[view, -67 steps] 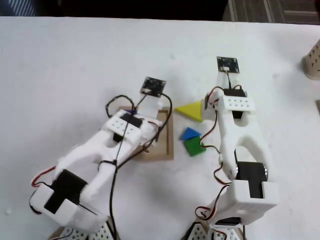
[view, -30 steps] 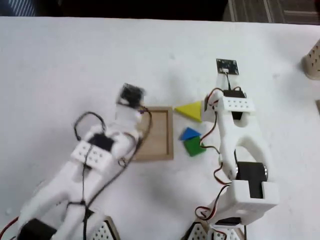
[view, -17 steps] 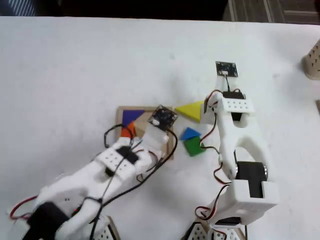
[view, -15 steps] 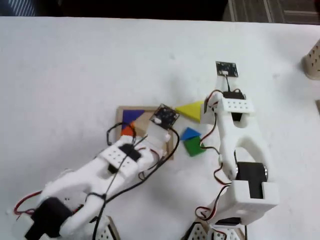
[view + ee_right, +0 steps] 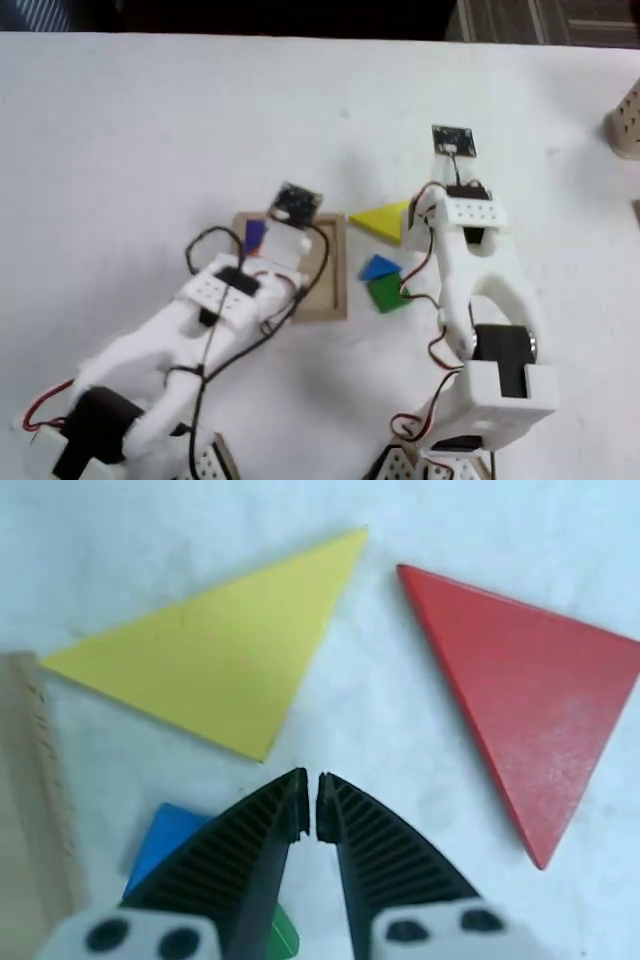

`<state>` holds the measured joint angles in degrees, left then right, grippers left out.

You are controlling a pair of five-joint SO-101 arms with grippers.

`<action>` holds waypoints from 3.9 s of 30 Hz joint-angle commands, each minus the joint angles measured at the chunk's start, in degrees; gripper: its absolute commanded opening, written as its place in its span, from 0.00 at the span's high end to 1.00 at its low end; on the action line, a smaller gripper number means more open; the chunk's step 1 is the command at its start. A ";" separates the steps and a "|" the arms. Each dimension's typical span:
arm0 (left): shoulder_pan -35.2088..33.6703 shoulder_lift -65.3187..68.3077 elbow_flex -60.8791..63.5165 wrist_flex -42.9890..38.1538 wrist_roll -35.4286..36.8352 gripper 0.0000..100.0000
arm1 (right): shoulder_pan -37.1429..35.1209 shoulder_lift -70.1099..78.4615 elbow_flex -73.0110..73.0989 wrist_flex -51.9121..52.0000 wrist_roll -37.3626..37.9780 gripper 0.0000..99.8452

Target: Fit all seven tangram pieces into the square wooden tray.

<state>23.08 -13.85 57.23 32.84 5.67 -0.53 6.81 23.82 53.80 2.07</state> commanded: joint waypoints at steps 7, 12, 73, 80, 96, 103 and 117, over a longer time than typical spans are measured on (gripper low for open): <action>-2.95 -0.13 -2.46 -1.32 0.53 0.98 | -0.40 -1.27 -0.18 -0.92 0.26 0.98; -2.95 -0.40 -2.46 -1.14 0.35 0.98 | -0.48 -1.27 -0.18 -0.92 0.26 0.98; -16.57 -18.51 2.37 -2.81 4.31 0.97 | -0.57 -1.36 -0.18 -0.66 0.70 0.98; -27.30 -10.24 -3.43 -6.86 4.48 0.97 | -1.01 -2.07 -0.53 1.80 0.70 0.98; -33.45 4.97 -15.12 -6.59 4.40 0.97 | -9.71 -13.58 5.80 16.92 4.75 0.86; -33.36 4.97 -15.03 -6.59 4.40 0.97 | -14.02 -11.38 6.07 16.75 4.75 0.79; -33.36 5.05 -14.95 -6.59 4.40 0.97 | -14.29 2.59 2.46 12.97 11.25 0.80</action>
<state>-9.63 -8.66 45.01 26.95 10.51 -14.42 9.10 27.78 66.46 12.44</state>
